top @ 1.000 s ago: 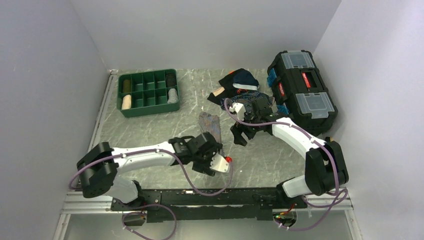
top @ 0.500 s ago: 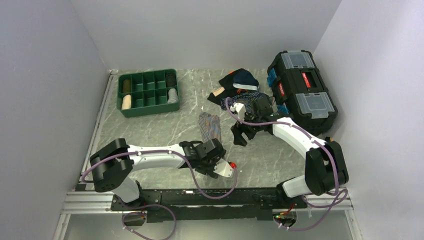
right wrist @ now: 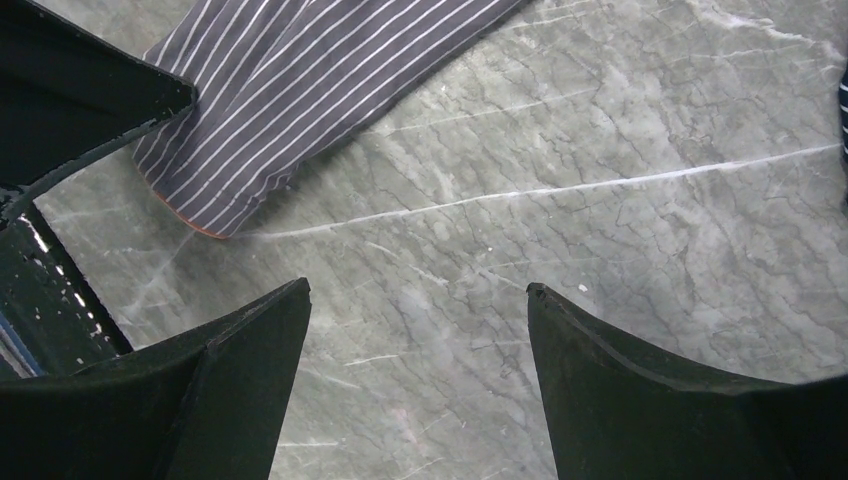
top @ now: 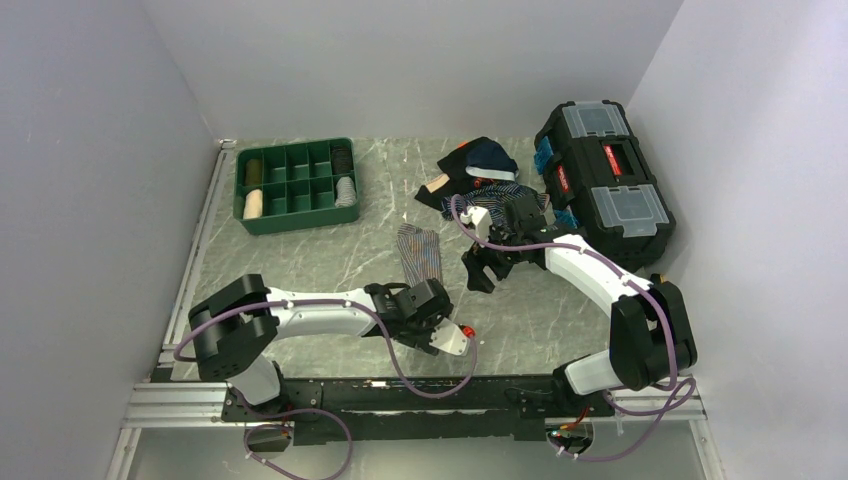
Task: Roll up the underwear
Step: Roll the underwear to the center of the board.
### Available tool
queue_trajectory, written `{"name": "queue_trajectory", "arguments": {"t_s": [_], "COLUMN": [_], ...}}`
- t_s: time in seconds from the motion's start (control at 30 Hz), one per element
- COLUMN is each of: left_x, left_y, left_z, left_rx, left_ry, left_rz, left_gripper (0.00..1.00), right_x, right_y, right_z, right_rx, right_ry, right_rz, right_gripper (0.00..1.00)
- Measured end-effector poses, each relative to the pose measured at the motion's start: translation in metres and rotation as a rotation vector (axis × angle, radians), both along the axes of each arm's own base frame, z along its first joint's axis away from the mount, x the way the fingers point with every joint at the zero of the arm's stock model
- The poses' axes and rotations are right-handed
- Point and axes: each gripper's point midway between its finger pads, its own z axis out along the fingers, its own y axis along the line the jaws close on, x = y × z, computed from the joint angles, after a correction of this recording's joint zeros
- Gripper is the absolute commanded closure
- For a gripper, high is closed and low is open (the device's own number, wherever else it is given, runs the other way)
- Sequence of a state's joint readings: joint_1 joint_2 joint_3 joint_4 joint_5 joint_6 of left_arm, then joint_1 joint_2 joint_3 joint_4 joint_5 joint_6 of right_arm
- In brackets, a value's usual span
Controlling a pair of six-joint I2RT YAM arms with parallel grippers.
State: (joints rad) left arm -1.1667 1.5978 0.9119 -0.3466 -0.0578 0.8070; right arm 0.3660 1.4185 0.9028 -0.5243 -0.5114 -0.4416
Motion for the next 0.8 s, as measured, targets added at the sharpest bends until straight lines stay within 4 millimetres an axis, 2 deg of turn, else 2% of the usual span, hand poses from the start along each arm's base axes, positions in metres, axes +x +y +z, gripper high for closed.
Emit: {"name": "queue_trajectory", "arguments": {"t_s": [0.4, 0.8], "left_x": [-0.003, 0.001], "left_y": [0.004, 0.006], "left_z": [-0.011, -0.017], "left_rx": [0.009, -0.022], "left_ry": [0.018, 0.063], "left_rz": [0.006, 0.045], "left_gripper": [0.39, 0.63], "right_x": [-0.001, -0.003], "right_y": [-0.001, 0.001], "right_z": [-0.001, -0.001], "right_rx": [-0.002, 0.008], "right_ry": [0.007, 0.015], "right_rz": [-0.001, 0.006], "right_gripper": [0.18, 0.18]}}
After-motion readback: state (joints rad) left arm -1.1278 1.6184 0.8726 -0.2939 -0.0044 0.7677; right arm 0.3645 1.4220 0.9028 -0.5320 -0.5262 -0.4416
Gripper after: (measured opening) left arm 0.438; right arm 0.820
